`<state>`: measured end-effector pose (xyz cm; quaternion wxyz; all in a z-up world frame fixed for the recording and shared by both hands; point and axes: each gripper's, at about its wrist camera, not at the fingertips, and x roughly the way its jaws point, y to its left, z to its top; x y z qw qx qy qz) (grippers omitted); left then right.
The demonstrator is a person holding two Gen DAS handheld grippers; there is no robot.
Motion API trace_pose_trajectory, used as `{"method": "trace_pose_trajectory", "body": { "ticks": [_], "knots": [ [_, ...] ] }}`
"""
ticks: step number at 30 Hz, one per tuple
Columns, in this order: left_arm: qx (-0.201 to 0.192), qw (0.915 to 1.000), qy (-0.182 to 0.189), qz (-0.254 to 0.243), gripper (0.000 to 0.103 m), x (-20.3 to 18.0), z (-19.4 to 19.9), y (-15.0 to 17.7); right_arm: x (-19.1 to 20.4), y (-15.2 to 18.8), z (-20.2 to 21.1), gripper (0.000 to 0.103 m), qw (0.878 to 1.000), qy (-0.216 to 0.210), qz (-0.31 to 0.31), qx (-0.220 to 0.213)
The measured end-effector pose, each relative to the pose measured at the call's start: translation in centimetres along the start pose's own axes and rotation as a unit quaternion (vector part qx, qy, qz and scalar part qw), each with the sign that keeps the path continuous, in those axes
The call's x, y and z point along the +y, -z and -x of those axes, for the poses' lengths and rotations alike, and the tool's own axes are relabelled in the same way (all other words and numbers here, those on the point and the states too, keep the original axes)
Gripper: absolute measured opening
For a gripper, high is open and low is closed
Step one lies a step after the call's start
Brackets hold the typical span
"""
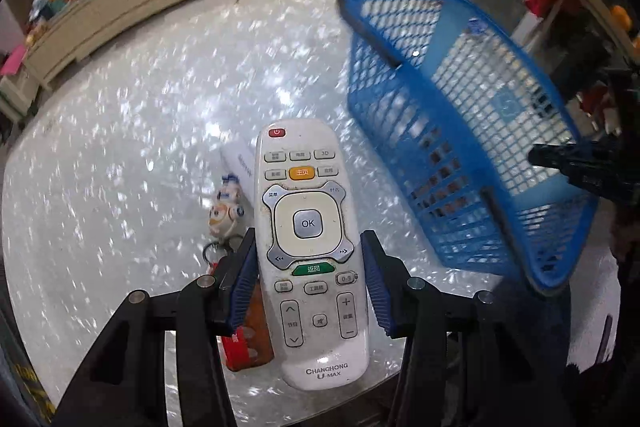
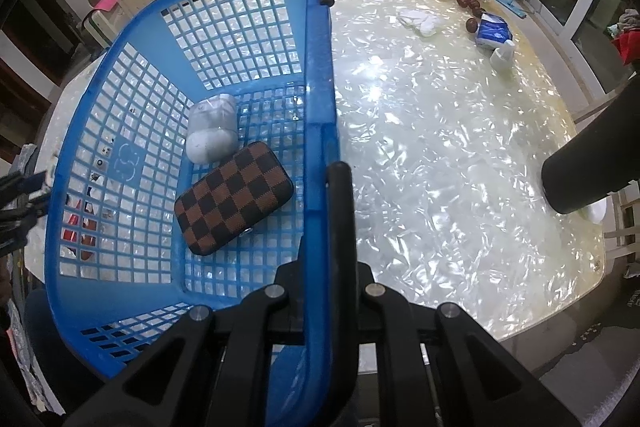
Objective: Organize rigid objects
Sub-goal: 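Carry the remote over the basket and open the left tool to drop it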
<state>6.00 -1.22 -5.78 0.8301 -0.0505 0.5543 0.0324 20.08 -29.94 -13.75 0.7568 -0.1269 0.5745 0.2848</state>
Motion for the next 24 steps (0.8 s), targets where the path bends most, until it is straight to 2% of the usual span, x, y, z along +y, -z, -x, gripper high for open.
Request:
{"method": "trace_pose_trajectory", "body": {
  "ticks": [9, 14, 20, 24],
  "knots": [
    [-0.063, 0.9936, 0.031, -0.088, 0.053, -1.7, 2.6, -4.7, 0.3, 0.2, 0.1, 0.009, 1.0, 0.006, -0.003, 0.004],
    [-0.091, 0.9812, 0.04, -0.165, 0.053, -4.2, 3.3, -6.1, 0.2, 0.3, 0.4, 0.009, 1.0, 0.007, -0.004, 0.003],
    [-0.114, 0.9671, 0.064, -0.218, 0.054, -7.6, 2.4, -7.6, 0.1, 0.4, 0.4, 0.009, 1.0, 0.004, -0.005, 0.003],
    [-0.1, 0.9602, 0.072, -0.251, 0.054, -9.9, 0.2, -8.2, 0.0, 0.3, 0.3, 0.009, 1.0, 0.0, -0.008, 0.003]
  ]
}}
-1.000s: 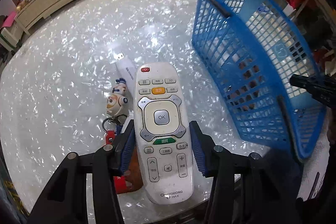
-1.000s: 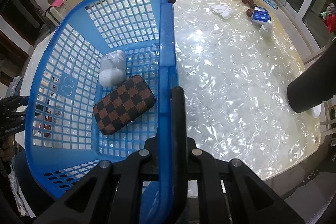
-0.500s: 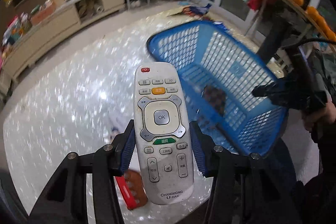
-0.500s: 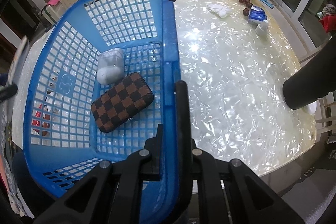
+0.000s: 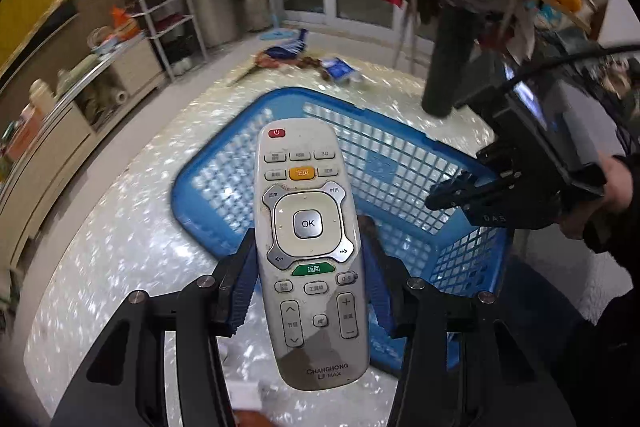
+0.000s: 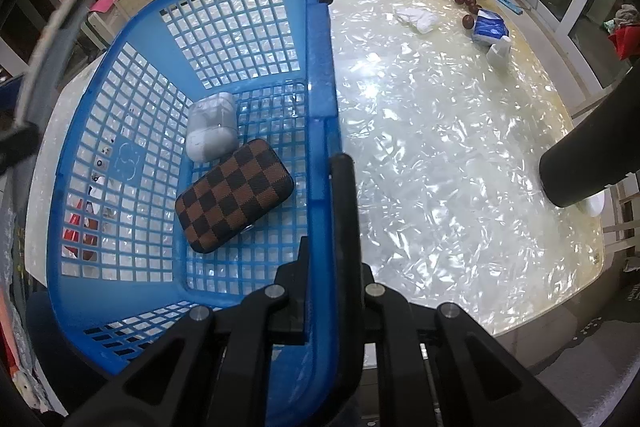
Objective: Organize rigid objects
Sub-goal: 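Carry the remote over the basket and open the left tool to drop it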
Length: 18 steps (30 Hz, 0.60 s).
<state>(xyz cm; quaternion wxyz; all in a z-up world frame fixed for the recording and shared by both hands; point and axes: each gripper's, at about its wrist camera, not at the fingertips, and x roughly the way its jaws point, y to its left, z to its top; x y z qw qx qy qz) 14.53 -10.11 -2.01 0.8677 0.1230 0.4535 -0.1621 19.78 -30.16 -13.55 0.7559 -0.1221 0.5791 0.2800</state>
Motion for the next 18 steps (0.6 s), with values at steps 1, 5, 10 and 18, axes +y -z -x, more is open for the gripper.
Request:
{"method": "trace_pose_trajectory", "body": {
  "ticks": [1, 5, 10, 18],
  "knots": [
    [0.0, 1.0, 0.005, -0.008, 0.054, -0.3, -0.7, -0.2, -0.1, 0.0, 0.0, 0.009, 1.0, -0.002, -0.002, 0.0],
    [0.017, 0.9995, 0.023, -0.016, 0.053, -1.0, -3.5, -0.7, -0.2, 0.0, -0.1, 0.009, 1.0, -0.005, -0.003, 0.0],
    [0.039, 0.998, 0.027, -0.041, 0.052, -1.9, -6.3, -0.7, -0.4, 0.0, 0.0, 0.009, 1.0, -0.008, -0.006, -0.002],
    [0.073, 0.9951, 0.025, -0.062, 0.052, -2.5, -9.3, -1.4, -0.3, -0.1, -0.5, 0.009, 1.0, -0.015, -0.009, -0.001]
  ]
}}
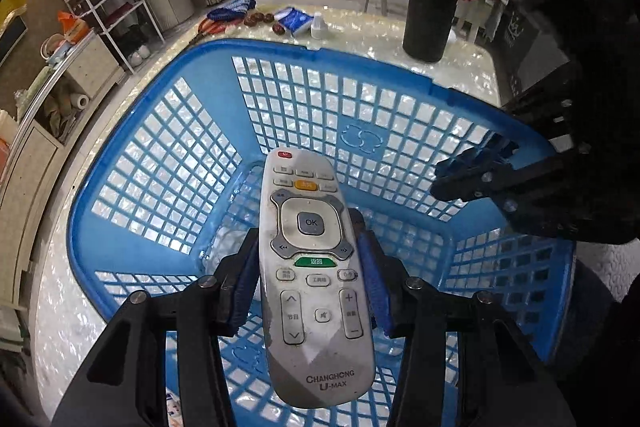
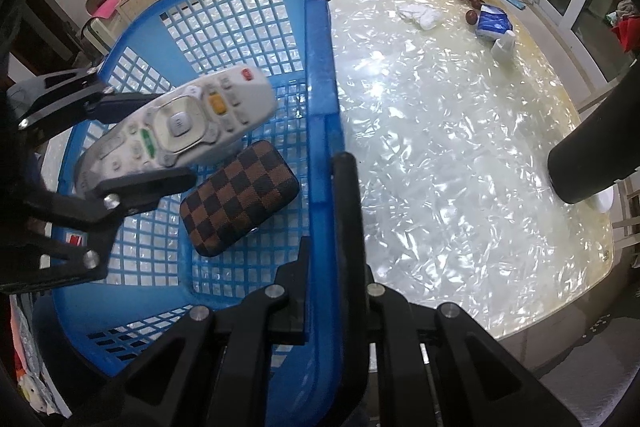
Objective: Organize rigid objects
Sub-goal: 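Carry the remote over the basket and open the left tool to drop it, then move the left tool back to the astronaut keychain on the table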
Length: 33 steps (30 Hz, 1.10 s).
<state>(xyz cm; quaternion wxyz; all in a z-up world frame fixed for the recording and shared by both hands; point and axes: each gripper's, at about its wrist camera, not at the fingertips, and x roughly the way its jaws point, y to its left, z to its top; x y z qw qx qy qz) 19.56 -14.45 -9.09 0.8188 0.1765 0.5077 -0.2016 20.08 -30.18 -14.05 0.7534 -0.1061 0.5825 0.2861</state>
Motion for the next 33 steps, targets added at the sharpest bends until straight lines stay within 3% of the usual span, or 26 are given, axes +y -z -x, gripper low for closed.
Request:
{"method": "trace_pose_trajectory", "body": {
  "ticks": [12, 16, 22, 33],
  "knots": [
    [0.042, 0.999, -0.015, -0.004, 0.054, -0.1, -1.5, -0.5, -0.1, -0.1, -0.1, 0.009, 1.0, -0.004, -0.001, -0.003],
    [0.042, 0.9991, -0.002, -0.003, 0.08, -0.1, -1.2, -0.7, 0.0, 0.0, 0.0, 0.009, 1.0, -0.008, -0.003, -0.005],
    [0.034, 0.9994, -0.002, -0.012, 0.1, 0.2, 0.7, -0.9, -0.2, 0.0, 0.1, 0.009, 1.0, -0.01, -0.006, -0.005],
    [0.04, 0.9969, -0.068, 0.0, 0.101, 2.7, 7.5, 1.7, -0.2, -0.1, 0.0, 0.009, 1.0, -0.008, -0.001, -0.003]
  ]
}}
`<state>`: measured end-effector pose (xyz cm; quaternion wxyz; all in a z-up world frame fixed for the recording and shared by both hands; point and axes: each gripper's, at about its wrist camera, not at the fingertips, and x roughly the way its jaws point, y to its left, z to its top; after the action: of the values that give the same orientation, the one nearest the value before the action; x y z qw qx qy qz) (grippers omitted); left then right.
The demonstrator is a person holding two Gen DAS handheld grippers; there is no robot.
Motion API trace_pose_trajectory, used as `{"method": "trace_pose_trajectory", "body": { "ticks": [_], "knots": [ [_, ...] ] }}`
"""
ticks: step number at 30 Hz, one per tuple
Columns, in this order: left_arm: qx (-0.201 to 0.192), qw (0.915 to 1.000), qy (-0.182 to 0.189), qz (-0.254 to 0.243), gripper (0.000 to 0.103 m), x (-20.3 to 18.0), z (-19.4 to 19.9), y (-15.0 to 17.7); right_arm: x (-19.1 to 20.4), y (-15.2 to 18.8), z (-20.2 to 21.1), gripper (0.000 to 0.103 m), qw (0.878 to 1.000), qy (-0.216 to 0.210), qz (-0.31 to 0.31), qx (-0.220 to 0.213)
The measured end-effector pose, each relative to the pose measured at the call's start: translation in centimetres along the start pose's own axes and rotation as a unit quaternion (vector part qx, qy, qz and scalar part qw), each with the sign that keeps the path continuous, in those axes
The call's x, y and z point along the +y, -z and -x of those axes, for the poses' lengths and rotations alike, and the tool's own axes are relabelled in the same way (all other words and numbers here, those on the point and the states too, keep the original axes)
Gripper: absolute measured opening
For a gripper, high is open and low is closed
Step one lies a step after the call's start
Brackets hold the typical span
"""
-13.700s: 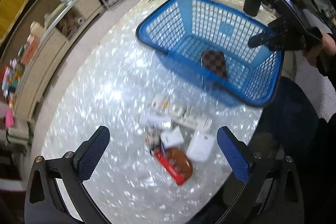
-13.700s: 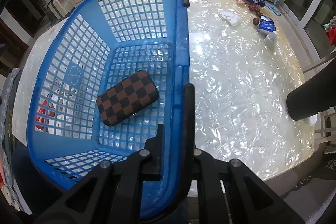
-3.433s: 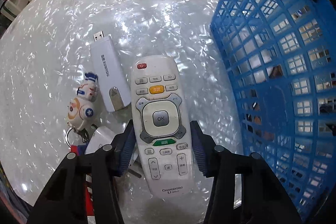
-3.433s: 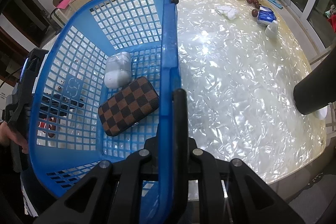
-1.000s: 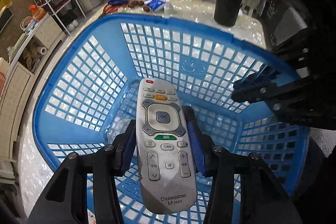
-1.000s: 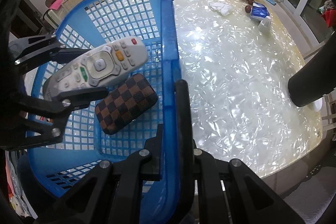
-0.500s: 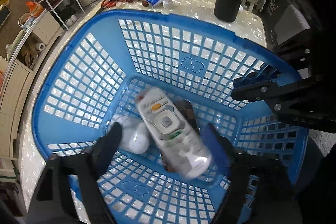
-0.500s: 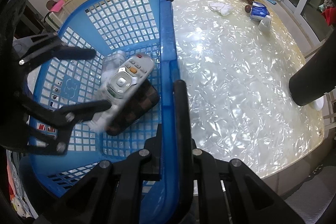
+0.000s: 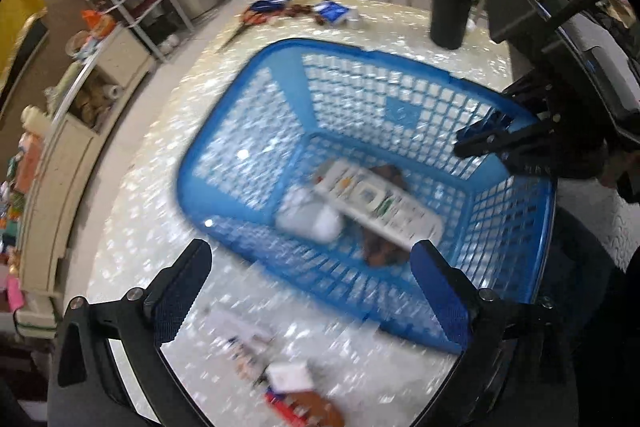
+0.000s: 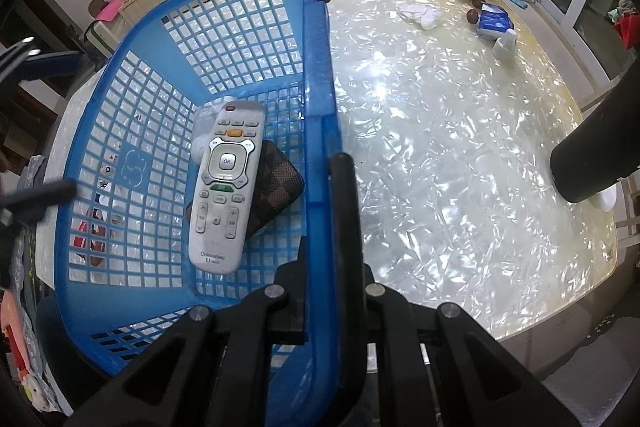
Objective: Organize rigid objects
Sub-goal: 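Move the left tool back to the astronaut keychain on the table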
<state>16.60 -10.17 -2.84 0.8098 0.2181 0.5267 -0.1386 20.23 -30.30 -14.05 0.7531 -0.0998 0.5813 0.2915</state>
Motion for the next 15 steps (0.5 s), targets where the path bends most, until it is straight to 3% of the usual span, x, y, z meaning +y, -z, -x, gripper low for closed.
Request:
{"method": "trace_pose_trajectory", "body": {
  "ticks": [9, 15],
  "knots": [
    [0.043, 0.9944, -0.029, 0.092, 0.101, 4.9, 2.5, 6.4, 0.0, -0.1, -0.2, 0.009, 1.0, 0.003, 0.004, 0.0],
    [0.058, 0.9842, -0.007, 0.167, 0.101, 5.8, 2.1, 11.4, 0.2, -0.1, -0.3, 0.009, 1.0, 0.005, 0.006, 0.001]
  ]
}}
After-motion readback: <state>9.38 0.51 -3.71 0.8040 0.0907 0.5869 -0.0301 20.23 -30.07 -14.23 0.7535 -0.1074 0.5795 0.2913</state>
